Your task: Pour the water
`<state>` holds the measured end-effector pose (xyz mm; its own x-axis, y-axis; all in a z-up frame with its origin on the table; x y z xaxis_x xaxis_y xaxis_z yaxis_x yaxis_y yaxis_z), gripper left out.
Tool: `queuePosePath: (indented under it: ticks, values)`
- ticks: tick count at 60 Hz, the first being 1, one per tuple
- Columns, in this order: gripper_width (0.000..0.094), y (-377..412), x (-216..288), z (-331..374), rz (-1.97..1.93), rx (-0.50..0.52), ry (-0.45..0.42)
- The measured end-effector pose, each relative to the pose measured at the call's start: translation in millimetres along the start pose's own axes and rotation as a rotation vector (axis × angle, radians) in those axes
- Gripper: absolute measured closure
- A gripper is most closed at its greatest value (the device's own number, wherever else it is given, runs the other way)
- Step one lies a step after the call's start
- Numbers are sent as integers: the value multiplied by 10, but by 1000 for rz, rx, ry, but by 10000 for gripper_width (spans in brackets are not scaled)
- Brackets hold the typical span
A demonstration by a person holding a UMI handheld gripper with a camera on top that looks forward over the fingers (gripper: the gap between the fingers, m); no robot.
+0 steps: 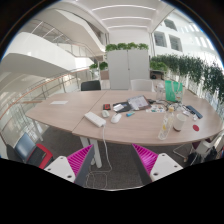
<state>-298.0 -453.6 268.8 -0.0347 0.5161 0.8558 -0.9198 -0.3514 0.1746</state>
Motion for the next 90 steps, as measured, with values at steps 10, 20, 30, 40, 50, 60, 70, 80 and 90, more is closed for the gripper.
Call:
queuePosePath:
  ticks: [10, 20, 30, 40, 50, 60, 70, 80, 90]
  values:
    - [134, 7, -16, -329, -9, -10, -1]
    - [133, 36, -71, -446, -18, -17, -15]
    - [141, -522, -80, -521, 1, -65, -45]
    - [141, -1638, 7, -671, 24, -182, -199]
    - [138, -2748, 15, -1258, 25, -236, -314]
    - [139, -3522, 6, -1932, 42, -269, -327]
    - [159, -3881, 237, -2430, 100, -266, -368]
    - [422, -4053, 308, -2739, 131, -289, -415]
    - [557, -4083, 311, -2865, 69, -284, -351]
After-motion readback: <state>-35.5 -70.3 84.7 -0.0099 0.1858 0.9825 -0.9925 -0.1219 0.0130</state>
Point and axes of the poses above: the point between the fingertips, and its own axes, seen from behind it with the camera up: y to the left, x up, z backward, against the way the camera looks, the point moved 3 cm from there along z, backward, against the way the camera looks, and after that the axes turned 9 degrees about x, right-handed, at the moved point
